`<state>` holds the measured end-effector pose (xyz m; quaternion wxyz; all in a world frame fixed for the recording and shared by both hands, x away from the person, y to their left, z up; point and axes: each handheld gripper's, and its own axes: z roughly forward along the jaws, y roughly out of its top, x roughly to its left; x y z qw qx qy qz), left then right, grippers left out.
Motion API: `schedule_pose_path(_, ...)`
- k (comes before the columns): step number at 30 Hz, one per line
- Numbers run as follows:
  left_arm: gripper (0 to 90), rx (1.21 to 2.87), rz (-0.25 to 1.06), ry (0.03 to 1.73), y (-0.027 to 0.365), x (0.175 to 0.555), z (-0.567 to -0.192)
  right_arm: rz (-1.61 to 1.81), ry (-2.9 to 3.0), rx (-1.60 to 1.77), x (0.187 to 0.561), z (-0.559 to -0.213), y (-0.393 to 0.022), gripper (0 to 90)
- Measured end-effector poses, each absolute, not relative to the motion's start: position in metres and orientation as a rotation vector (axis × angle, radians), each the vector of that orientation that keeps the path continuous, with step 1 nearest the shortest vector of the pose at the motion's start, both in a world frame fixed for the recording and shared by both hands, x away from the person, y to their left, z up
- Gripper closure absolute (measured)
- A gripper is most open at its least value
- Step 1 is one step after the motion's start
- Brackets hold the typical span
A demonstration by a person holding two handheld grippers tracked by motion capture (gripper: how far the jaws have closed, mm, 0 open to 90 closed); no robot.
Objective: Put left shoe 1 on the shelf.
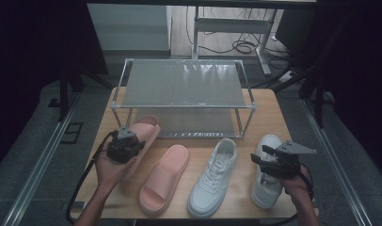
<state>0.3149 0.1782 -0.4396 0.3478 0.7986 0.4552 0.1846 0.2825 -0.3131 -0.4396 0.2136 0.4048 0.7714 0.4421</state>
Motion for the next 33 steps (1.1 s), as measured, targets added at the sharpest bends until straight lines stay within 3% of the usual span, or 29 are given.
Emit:
schedule_pose_path(14, 86.0, 2.142, 0.567, 1.157, 0.149, 0.369, -0.446, 1.224, 2.144, 1.13, 0.284, -0.441, -0.314, 40.1)
schedule_pose_path(33, 86.0, 2.187, 0.623, 1.152, 0.119, 0.409, -0.472, 1.219, 2.153, 1.129, 0.286, -0.444, -0.313, 40.2)
